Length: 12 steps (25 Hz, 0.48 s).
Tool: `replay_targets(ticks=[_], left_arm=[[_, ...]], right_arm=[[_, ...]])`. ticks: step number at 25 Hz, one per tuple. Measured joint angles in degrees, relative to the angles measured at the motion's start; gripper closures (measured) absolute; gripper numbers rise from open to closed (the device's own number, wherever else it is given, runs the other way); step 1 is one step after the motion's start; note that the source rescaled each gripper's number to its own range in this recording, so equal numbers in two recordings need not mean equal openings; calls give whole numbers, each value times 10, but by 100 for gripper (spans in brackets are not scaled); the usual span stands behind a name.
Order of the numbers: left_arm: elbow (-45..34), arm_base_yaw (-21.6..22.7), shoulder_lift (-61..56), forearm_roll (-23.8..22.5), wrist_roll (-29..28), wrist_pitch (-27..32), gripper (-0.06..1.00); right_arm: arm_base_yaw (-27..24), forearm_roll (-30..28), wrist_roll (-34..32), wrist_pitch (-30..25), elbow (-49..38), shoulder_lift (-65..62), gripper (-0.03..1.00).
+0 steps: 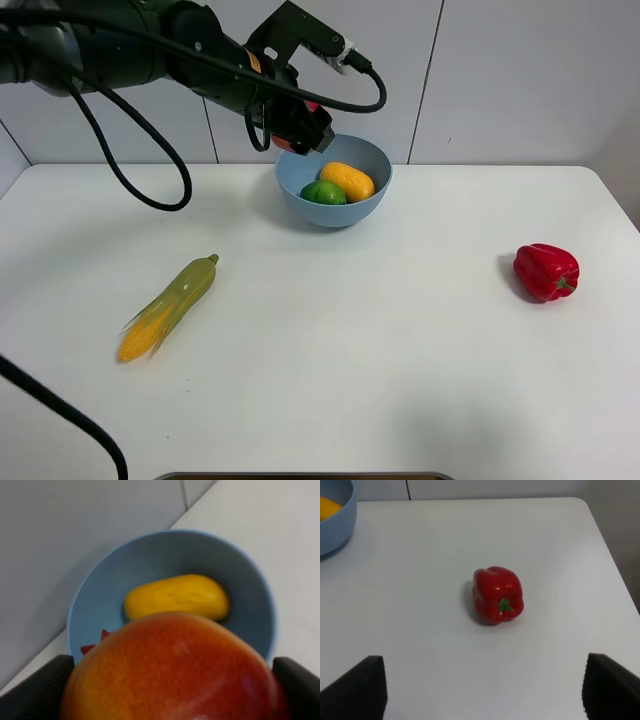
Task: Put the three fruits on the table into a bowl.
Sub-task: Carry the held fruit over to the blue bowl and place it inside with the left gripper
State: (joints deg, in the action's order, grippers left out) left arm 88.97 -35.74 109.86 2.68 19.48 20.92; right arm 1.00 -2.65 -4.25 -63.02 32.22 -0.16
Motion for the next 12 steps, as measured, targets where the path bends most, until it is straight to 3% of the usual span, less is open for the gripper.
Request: replay_targets(ticks=[12], left_arm=[[119, 5, 143, -4, 3, -13, 94]], right_arm=[[0, 0, 0, 0, 0, 0, 39]])
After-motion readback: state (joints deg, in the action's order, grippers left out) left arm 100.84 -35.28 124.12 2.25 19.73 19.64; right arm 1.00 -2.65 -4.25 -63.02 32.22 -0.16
